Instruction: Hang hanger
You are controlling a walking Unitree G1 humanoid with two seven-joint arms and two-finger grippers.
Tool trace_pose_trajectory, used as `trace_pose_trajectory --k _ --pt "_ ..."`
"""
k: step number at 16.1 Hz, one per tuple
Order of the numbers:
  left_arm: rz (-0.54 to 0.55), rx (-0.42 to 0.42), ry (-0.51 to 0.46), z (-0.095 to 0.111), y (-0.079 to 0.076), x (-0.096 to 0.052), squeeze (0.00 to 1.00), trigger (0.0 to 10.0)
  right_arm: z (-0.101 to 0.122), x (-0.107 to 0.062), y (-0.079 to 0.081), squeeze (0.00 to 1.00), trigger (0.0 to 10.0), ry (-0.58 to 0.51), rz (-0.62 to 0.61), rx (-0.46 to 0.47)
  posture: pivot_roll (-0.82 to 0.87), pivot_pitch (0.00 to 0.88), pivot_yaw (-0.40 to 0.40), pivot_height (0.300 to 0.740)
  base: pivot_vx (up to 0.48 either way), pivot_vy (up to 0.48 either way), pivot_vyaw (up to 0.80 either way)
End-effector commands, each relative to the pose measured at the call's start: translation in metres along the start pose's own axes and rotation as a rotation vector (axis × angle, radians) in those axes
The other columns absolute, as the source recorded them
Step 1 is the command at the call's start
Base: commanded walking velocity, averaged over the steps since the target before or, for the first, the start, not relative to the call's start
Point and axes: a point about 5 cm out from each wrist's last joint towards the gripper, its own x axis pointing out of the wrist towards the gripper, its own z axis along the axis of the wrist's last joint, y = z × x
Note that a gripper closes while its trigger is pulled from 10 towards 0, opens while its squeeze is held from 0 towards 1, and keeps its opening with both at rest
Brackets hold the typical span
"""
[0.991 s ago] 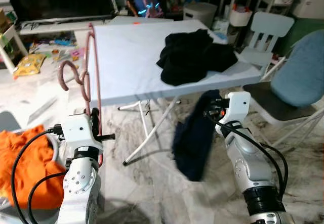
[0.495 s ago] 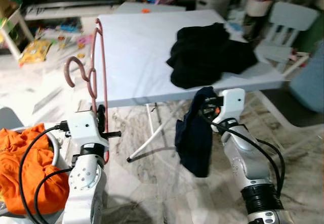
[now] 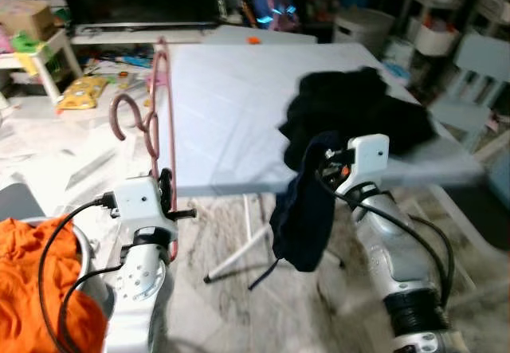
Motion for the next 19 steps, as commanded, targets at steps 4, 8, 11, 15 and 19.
trace_pose_trajectory --k 4,8,11,15,19 --pt "-0.021 -0.009 -0.010 0.003 -0.007 0.002 0.00 10.0 0.011 0.001 -0.003 0.00 10.0 -0.047 -0.002 -0.015 0.00 0.000 -0.019 0.740 0.401 0.000 0.00" --pt "-0.020 -0.010 -0.009 0.003 -0.007 0.002 0.00 10.0 0.012 0.002 -0.003 0.00 10.0 -0.048 0.000 -0.016 0.00 0.000 -0.021 0.740 0.401 0.000 0.00" --pt "-0.018 -0.010 -0.007 0.002 -0.008 0.003 0.00 10.0 0.012 0.003 -0.003 0.00 10.0 -0.048 0.005 -0.018 0.00 0.000 -0.024 0.740 0.402 0.000 0.00" --pt "0.002 -0.011 0.000 0.001 -0.008 0.003 0.00 10.0 0.015 0.005 -0.003 0.00 10.0 -0.053 0.017 -0.031 0.00 0.000 -0.028 0.740 0.195 0.000 0.00" --pt "0.007 -0.010 0.008 -0.002 -0.013 0.004 0.00 10.0 0.052 0.049 0.010 0.00 10.0 -0.140 0.098 -0.006 -0.01 0.000 -0.043 0.740 0.000 0.000 0.00"
